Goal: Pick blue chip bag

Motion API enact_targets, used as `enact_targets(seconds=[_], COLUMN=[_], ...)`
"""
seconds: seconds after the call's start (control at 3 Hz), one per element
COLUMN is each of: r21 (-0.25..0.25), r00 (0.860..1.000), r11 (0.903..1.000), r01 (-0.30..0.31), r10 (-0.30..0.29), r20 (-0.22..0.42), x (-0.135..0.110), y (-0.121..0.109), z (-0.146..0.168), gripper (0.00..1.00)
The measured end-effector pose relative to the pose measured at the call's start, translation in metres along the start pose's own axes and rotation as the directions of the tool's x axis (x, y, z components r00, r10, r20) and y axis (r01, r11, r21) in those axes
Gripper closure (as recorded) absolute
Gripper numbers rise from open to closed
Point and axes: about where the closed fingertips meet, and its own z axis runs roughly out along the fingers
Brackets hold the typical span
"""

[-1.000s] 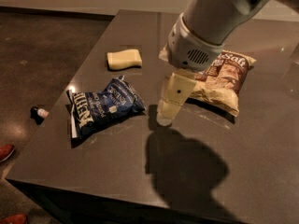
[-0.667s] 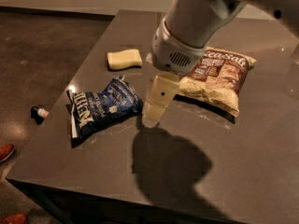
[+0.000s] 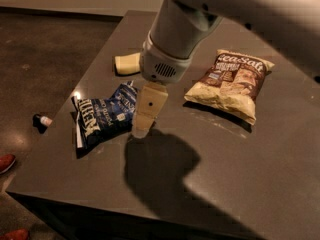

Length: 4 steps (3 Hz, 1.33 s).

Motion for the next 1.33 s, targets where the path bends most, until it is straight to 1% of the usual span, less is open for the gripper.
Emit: enact_targets(seconds=[0.33,0.67,1.0,1.33], r21=[-0.015,-0.048,-0.062,-0.068], r00=[0.999,0.997,0.993,0.990], r11=[0.9994,0.9955,0.9912,0.9872], r01=[-0.032,-0.082,-0.116,-0.144], r10=[0.032,0.083,0.117,0.144], r20=[0.001,0.004,0.006,0.001], x=[-0.009,-0.018,-0.023,-0.023], y=[-0.011,-0.019,-0.026,-0.031], z=[0.019,0.042,0.056,0.063], gripper=[0.00,0.00,0.00,0.18])
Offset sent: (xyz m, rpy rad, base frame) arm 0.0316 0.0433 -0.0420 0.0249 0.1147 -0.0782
